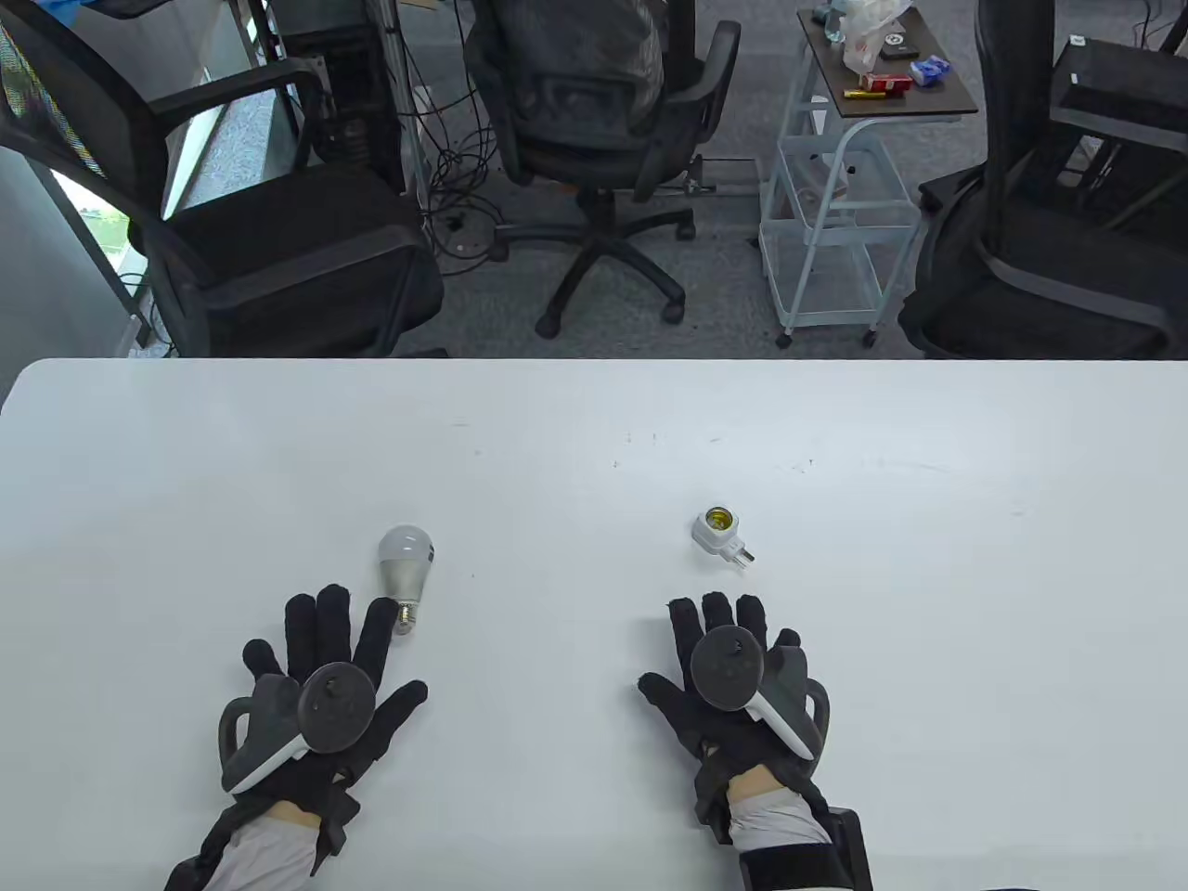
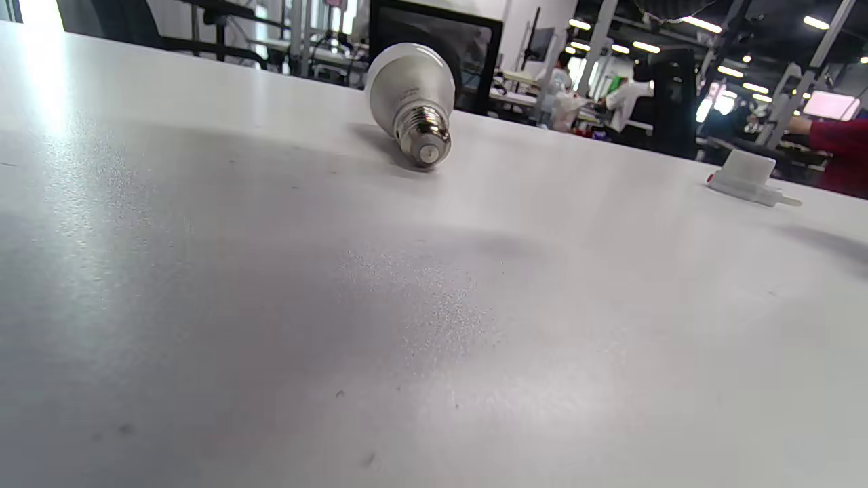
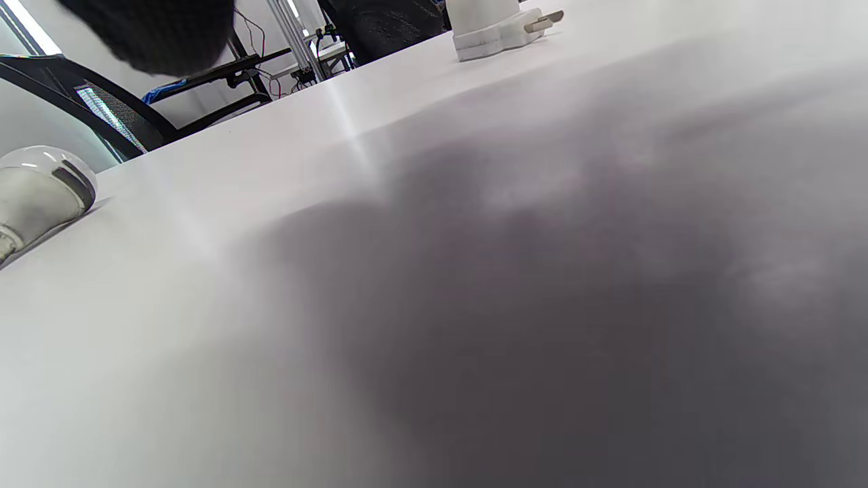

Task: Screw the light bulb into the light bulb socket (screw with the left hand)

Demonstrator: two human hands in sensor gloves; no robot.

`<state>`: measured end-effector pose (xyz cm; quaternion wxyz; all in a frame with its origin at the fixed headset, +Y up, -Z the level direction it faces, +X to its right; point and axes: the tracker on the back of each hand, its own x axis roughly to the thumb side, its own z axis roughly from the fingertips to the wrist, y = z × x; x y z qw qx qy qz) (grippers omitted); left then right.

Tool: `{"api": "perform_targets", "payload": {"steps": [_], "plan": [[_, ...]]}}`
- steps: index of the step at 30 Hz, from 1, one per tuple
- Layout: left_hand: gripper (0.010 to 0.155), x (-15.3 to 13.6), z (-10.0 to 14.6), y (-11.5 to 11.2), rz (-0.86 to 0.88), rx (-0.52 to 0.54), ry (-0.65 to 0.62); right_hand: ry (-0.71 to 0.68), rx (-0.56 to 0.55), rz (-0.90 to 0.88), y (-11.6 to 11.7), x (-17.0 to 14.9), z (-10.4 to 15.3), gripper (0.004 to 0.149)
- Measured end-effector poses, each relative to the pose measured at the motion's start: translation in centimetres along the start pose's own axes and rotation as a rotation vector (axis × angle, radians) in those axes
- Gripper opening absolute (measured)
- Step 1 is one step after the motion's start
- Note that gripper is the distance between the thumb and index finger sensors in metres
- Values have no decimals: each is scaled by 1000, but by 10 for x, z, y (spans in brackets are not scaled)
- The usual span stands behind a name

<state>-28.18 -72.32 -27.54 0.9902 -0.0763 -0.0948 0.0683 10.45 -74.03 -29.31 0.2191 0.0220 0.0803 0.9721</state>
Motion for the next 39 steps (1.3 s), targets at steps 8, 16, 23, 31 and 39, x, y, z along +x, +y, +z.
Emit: {"api": "perform_targets", "payload": {"steps": [8, 16, 23, 31, 39], "plan": [[84, 0, 1, 0, 7, 0, 3, 5, 19, -18, 1, 0, 1, 80], [85, -5, 3, 2, 8, 26, 28, 23, 13, -41, -1, -4, 0, 80], [84, -5, -5, -5, 7, -18, 40, 59, 32, -63, 0, -10, -5, 80], [84, 1, -6, -3, 12, -23, 17, 110, 32, -51, 4, -13, -5, 80], [84, 3, -6, 2, 24, -7, 5, 232, -13, -145, -6, -24, -28, 81]]}}
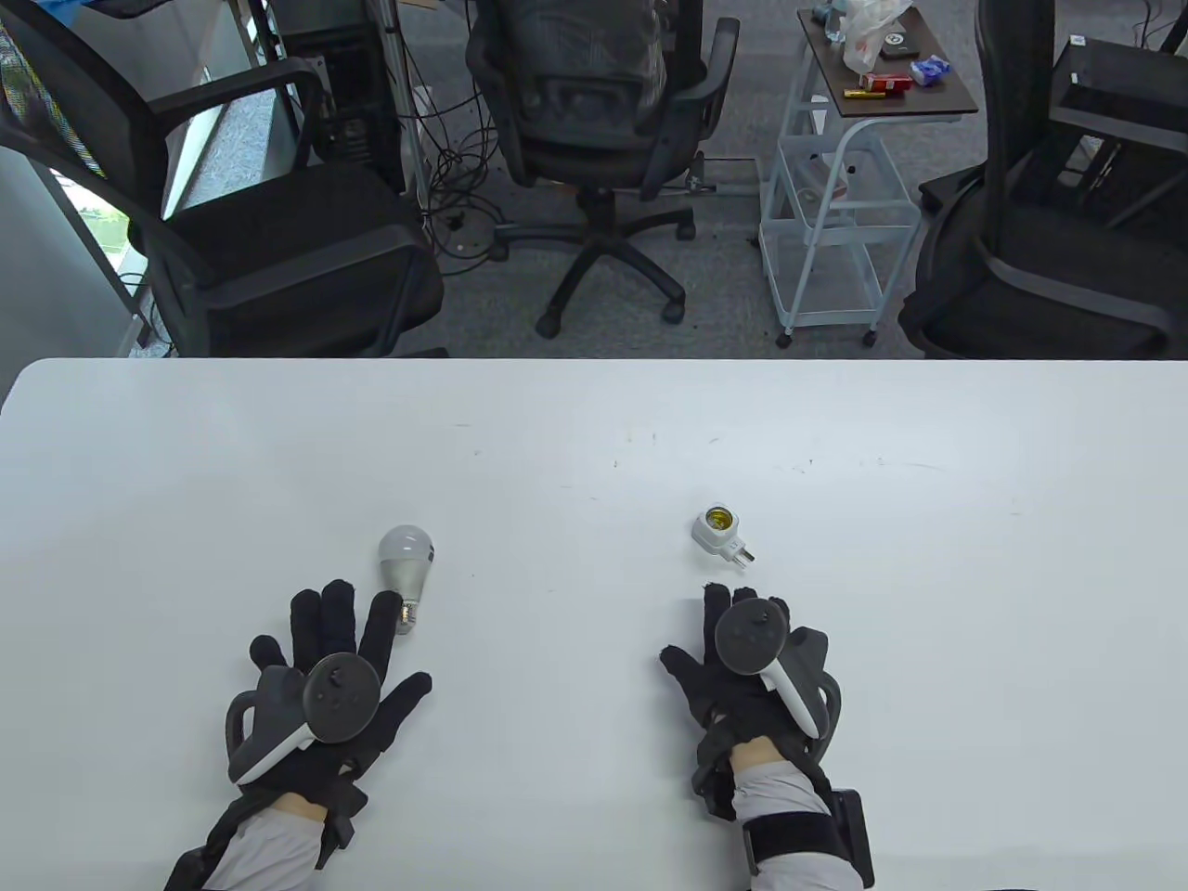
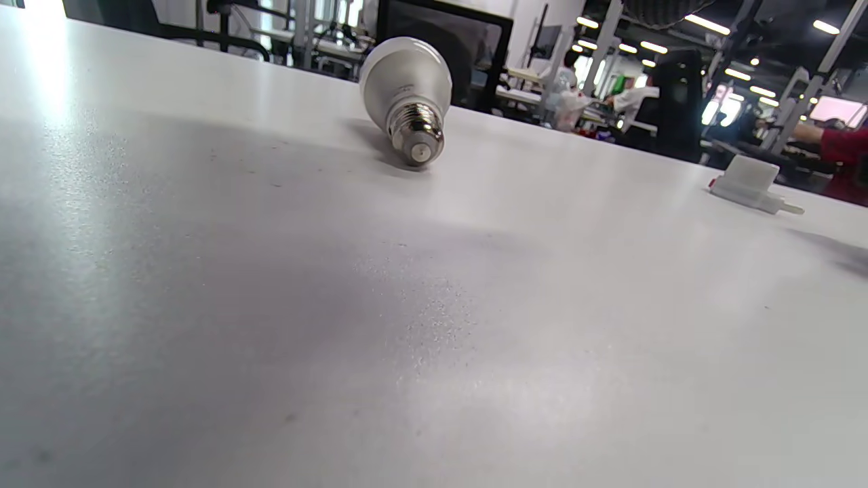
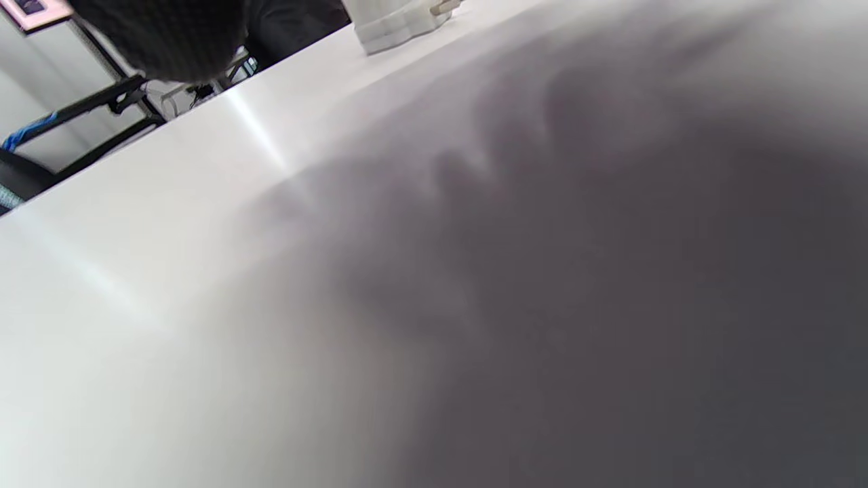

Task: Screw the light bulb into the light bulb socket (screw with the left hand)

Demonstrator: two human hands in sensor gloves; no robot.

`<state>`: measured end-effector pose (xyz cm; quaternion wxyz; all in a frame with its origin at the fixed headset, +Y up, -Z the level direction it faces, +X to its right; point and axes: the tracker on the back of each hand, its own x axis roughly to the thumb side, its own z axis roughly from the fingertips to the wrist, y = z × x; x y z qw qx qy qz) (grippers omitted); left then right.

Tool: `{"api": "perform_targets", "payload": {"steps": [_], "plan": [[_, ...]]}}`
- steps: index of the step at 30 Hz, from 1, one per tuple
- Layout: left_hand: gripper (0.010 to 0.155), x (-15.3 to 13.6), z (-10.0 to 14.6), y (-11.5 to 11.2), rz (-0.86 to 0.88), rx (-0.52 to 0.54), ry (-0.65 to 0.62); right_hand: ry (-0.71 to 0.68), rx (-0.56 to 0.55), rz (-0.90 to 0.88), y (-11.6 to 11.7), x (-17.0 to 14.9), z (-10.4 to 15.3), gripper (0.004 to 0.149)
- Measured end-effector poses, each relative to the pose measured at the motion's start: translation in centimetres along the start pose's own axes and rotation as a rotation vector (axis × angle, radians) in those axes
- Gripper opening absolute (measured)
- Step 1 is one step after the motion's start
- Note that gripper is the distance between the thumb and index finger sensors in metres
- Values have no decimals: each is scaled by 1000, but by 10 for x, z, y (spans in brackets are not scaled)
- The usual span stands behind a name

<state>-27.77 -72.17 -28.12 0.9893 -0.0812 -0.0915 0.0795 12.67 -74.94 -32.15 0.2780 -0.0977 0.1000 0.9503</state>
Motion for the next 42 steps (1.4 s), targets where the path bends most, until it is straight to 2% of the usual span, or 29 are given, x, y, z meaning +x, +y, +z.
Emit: {"api": "perform_targets", "payload": {"steps": [4, 10, 16, 18, 20, 23, 27, 30, 34, 38, 42], "plan": [[84, 1, 0, 3, -8, 15, -2, 91, -73, -77, -20, 3, -30, 82], [83, 1, -2, 6, -34, 29, -1, 219, -118, -53, -38, 13, -76, 82], [83, 4, -2, 7, -40, 32, -17, 291, -89, 29, -25, 22, -108, 76], [83, 3, -3, 8, -35, 31, -18, 302, -97, 61, -19, 23, -111, 67], [83, 1, -3, 8, -28, 29, -14, 294, -122, 57, -18, 24, -110, 66], [83, 0, -4, 7, -23, 31, -12, 208, -136, 47, -21, 28, -100, 65], [83, -2, -4, 8, -16, 31, -12, 27, -139, 19, -29, 38, -75, 67], [83, -1, -2, 9, -13, 35, -19, -86, -111, -37, -35, 47, -44, 67], [83, -2, -1, 11, -1, 40, -15, -197, -150, -103, -36, 56, 2, 69], [81, -8, 1, 11, 2, 63, 47, -242, -207, -146, -31, 61, 33, 69], [78, -17, 4, 12, 14, 104, 124, -234, -271, -230, -20, 58, 51, 68]]}}
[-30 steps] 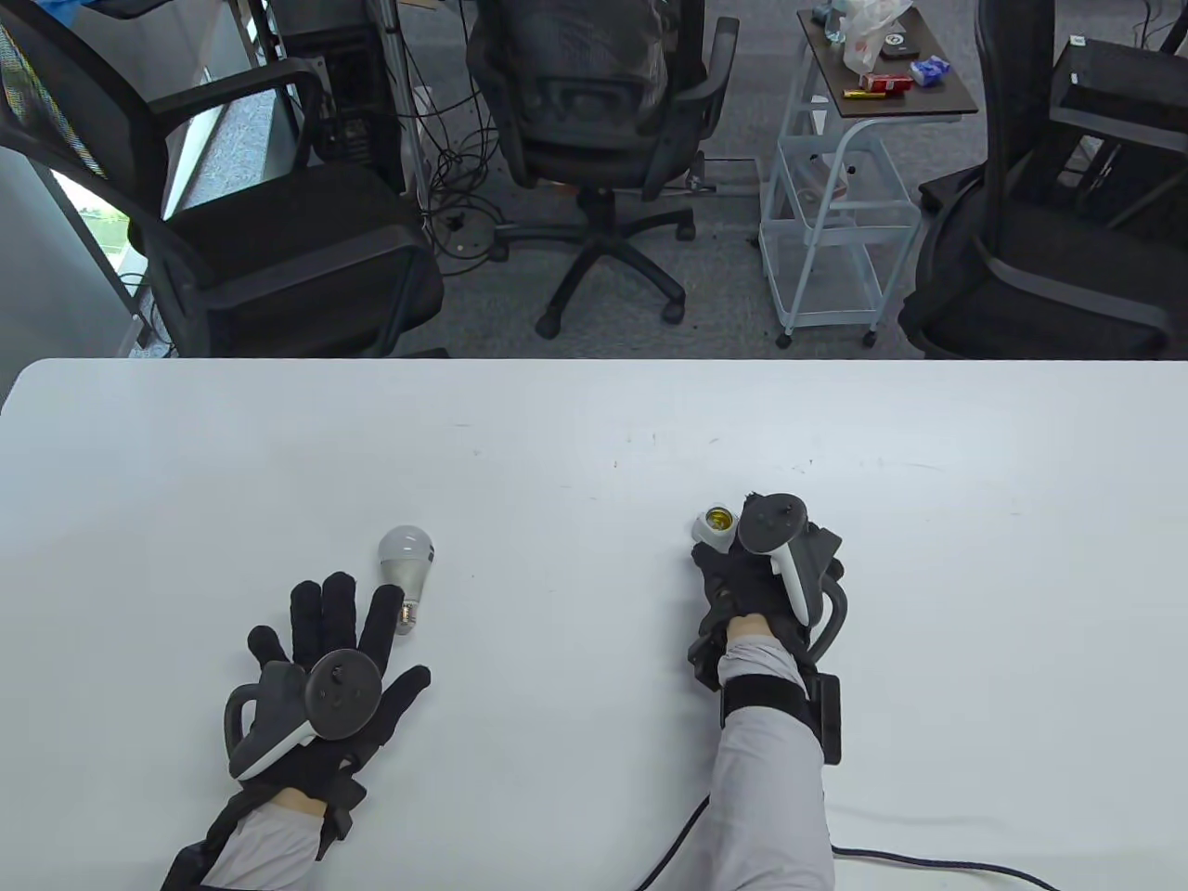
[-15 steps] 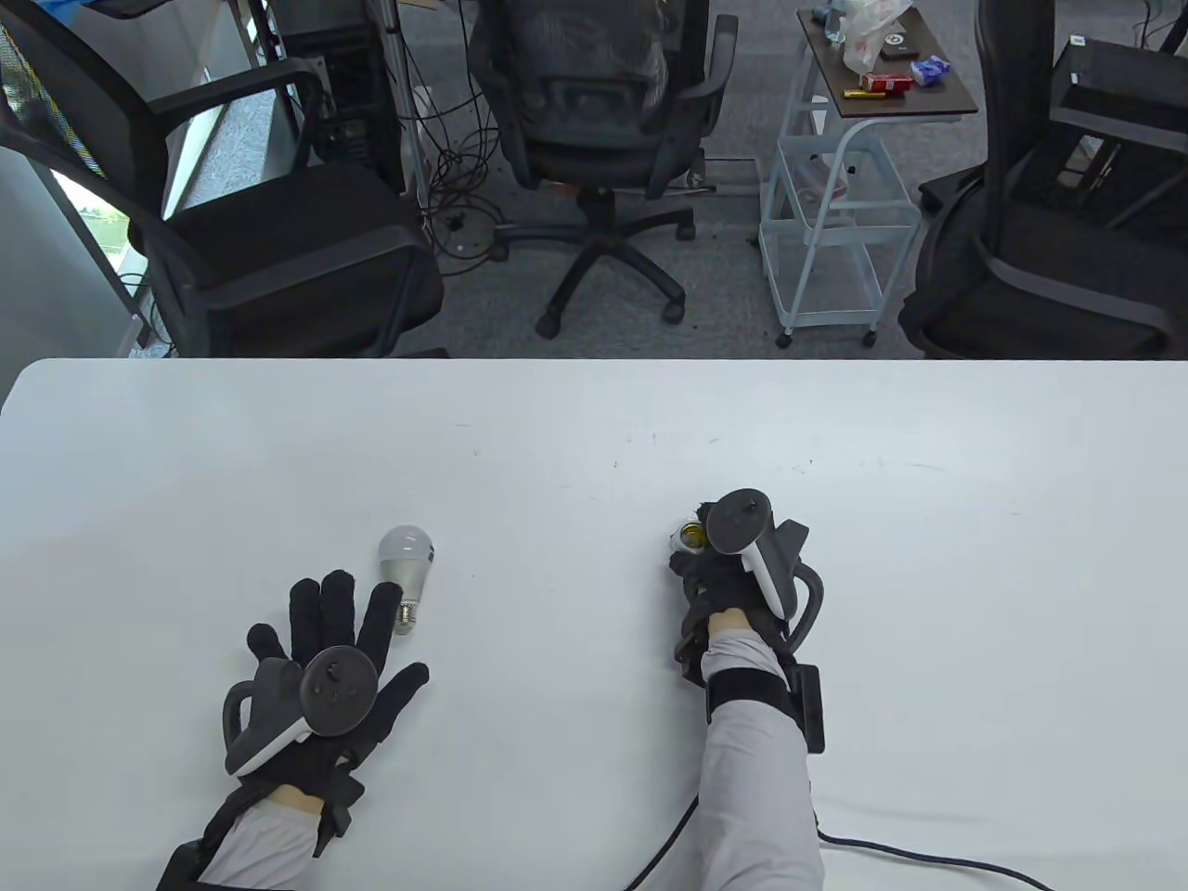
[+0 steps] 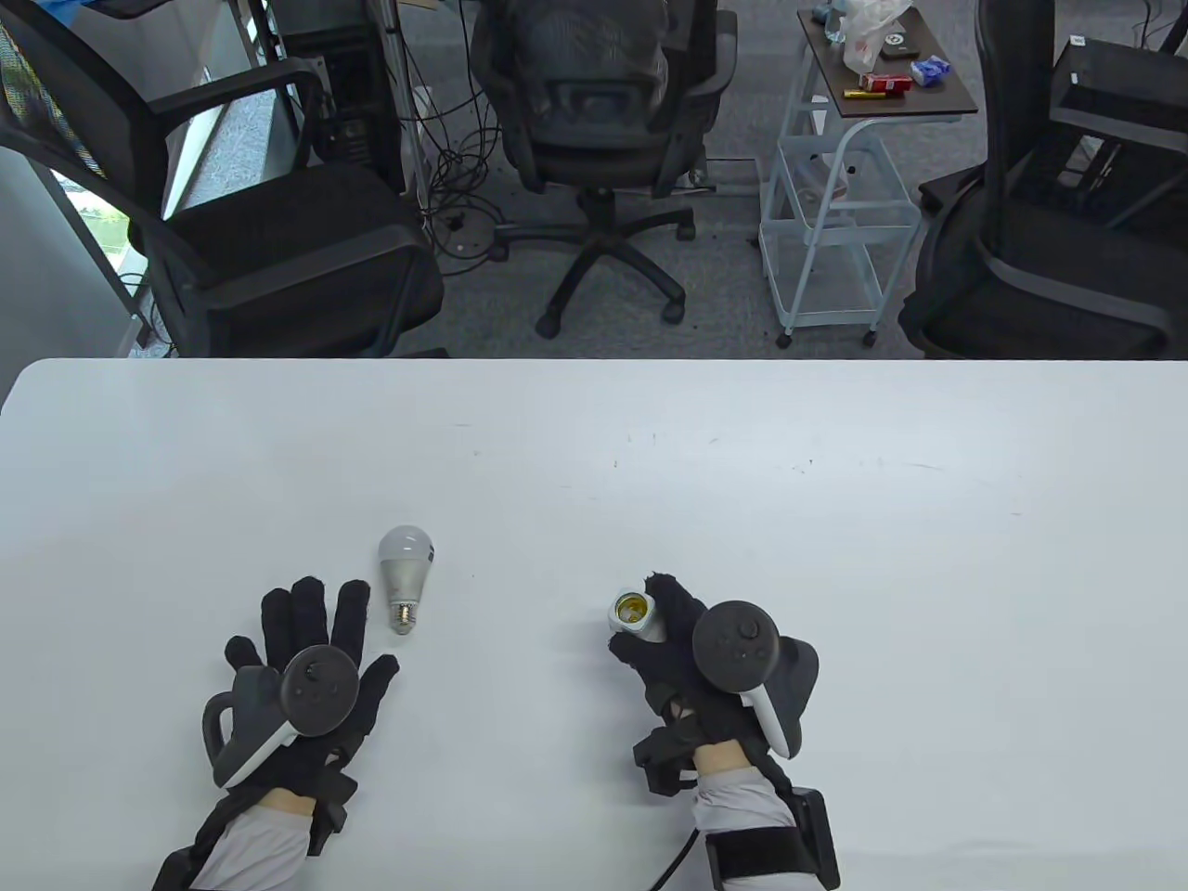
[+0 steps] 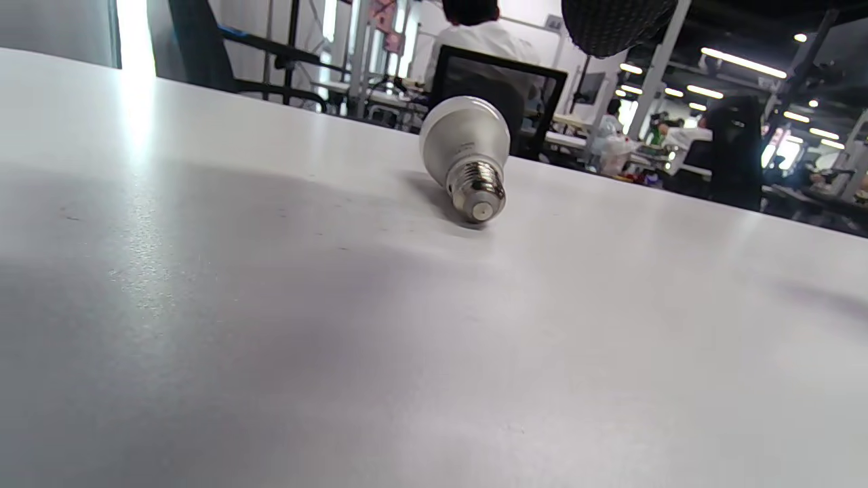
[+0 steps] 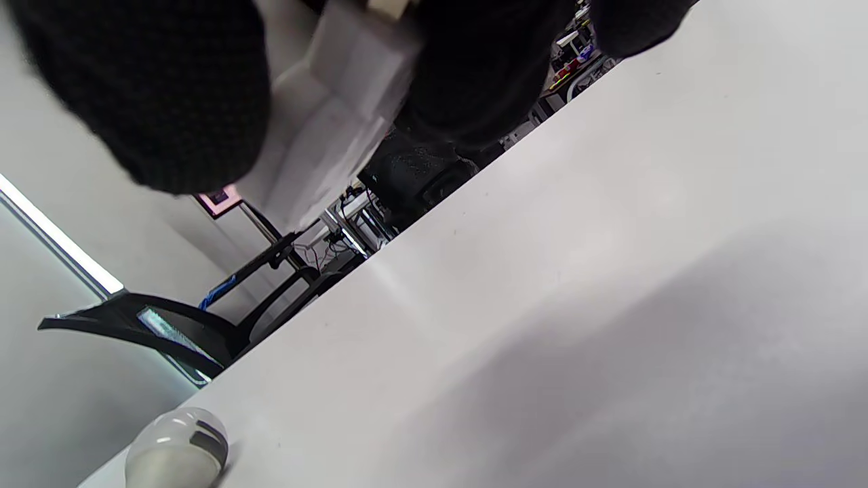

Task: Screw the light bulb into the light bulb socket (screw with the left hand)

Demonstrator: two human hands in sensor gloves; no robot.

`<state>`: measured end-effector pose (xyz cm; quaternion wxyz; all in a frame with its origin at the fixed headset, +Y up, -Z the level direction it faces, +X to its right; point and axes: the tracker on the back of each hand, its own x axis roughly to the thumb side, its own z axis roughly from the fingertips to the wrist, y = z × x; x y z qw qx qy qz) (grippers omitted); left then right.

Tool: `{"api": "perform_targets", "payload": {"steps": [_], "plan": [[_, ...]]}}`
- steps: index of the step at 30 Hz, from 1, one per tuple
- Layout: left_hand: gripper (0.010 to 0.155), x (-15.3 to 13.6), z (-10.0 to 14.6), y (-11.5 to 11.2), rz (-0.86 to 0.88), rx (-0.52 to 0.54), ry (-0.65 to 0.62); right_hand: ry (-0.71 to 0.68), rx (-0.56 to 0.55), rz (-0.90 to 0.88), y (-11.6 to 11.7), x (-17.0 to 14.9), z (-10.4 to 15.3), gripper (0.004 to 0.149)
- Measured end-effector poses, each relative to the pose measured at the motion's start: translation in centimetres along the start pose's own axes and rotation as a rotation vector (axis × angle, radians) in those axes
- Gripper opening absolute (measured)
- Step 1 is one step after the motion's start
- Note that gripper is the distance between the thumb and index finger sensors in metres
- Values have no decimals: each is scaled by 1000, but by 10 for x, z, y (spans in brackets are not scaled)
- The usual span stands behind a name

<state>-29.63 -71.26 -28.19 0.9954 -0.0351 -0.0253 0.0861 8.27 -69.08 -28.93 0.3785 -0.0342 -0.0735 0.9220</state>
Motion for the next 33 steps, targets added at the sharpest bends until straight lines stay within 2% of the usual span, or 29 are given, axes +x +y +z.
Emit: {"api": "perform_targets", "payload": {"steps": [5, 10, 13, 19, 24, 30, 33], "plan": [[74, -3, 1, -5, 6, -9, 27, -38, 34, 4, 16, -11, 4, 66], [71, 6, 0, -9, 13, 5, 0, -83, 52, 10, 16, -11, 7, 66], [73, 14, -10, -14, -41, -40, 12, -110, 52, 12, 17, -9, 10, 65], [73, 25, -49, -10, -48, -121, 96, -154, 77, 35, 25, -3, 10, 66], [80, 36, -86, -6, -112, -136, 192, -179, 102, 58, 32, 1, 8, 66], [94, 49, -119, -16, -232, -196, 293, -173, 119, 41, 31, 0, 6, 65], [96, 53, -131, -22, -270, -244, 363, -162, 119, 22, 29, -2, 5, 66]]}}
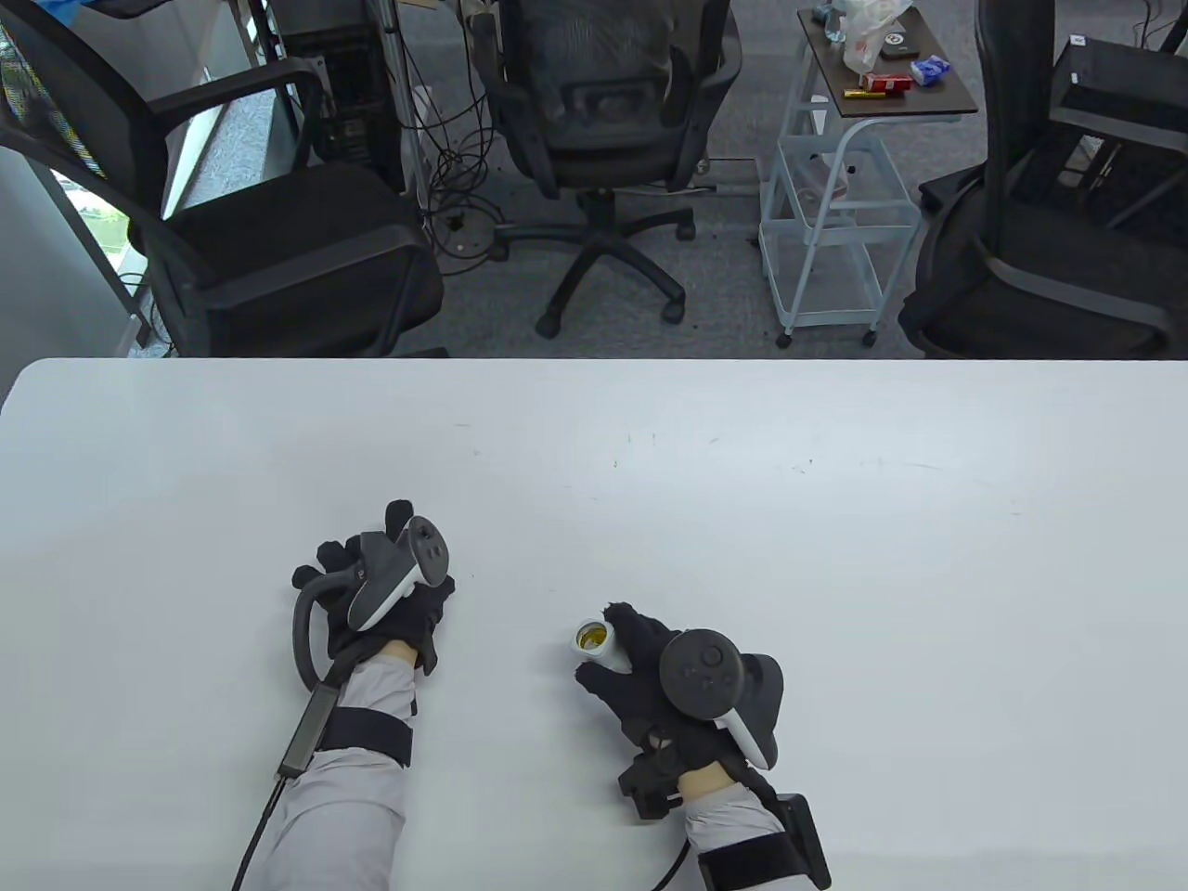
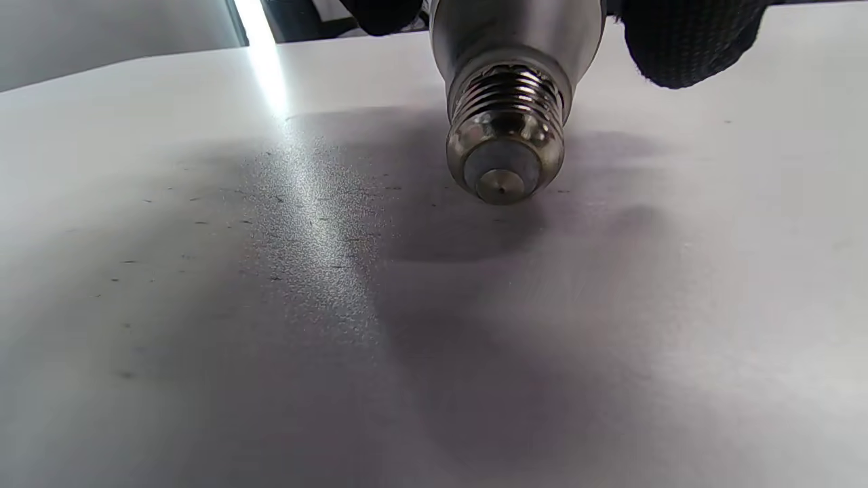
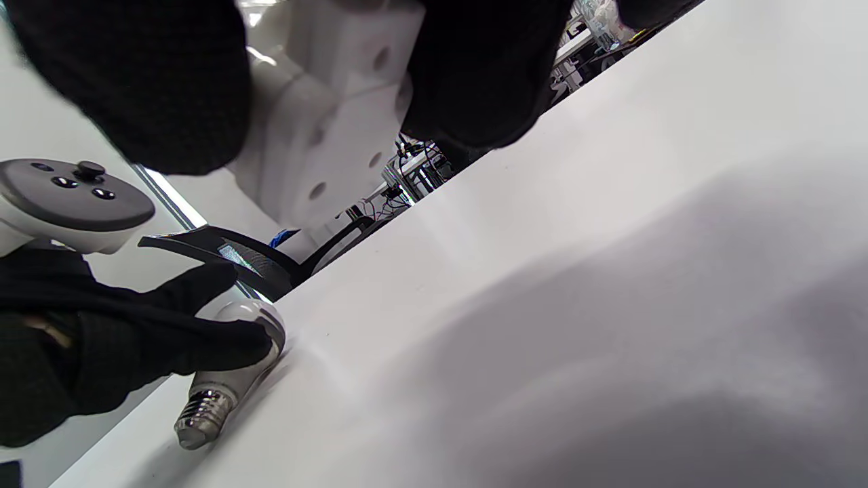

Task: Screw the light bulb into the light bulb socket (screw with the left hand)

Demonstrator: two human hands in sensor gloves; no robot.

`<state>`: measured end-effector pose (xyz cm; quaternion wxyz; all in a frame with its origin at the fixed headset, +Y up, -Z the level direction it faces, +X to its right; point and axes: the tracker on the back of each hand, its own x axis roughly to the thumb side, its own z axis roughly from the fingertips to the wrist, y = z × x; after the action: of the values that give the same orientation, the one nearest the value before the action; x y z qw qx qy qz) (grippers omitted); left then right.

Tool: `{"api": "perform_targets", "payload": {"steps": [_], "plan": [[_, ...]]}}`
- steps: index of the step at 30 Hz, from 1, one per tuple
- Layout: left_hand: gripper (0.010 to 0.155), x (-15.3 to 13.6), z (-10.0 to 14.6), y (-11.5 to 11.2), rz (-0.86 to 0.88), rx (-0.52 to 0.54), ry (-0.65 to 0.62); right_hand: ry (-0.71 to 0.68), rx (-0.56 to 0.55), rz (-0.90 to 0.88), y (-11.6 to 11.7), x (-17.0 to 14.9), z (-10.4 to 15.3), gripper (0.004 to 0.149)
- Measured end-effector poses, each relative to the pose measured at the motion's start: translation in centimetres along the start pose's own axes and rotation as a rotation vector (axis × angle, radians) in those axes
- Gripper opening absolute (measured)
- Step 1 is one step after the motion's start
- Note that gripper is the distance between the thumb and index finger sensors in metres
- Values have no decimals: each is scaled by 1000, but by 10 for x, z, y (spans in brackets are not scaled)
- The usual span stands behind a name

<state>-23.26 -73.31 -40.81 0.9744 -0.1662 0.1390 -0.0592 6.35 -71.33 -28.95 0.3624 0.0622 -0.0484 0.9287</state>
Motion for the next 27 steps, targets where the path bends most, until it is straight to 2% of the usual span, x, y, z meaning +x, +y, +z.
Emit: {"api": "perform_targets", "payload": {"steps": [4, 9, 11, 16, 19, 22, 27], "plan": [[94, 2, -7, -5, 21, 27, 51, -5, 1, -9, -1, 0, 0, 66], [88, -7, -2, -7, 141, 136, 11, -23, 3, 4, 1, 4, 1, 65], [88, -11, 8, -2, 287, 173, -87, -31, 2, 0, 1, 5, 1, 65], [87, -19, 51, 25, 723, 202, -459, -56, 9, -16, 1, 7, 3, 65], [87, -20, 79, 33, 1001, 175, -676, -81, 57, -48, 1, 8, 5, 64], [87, -17, 96, 28, 1205, 146, -802, -101, 101, -86, 1, 9, 7, 64], [85, -7, 110, 2, 1347, 125, -881, -189, 203, -214, 3, 11, 7, 65]]}}
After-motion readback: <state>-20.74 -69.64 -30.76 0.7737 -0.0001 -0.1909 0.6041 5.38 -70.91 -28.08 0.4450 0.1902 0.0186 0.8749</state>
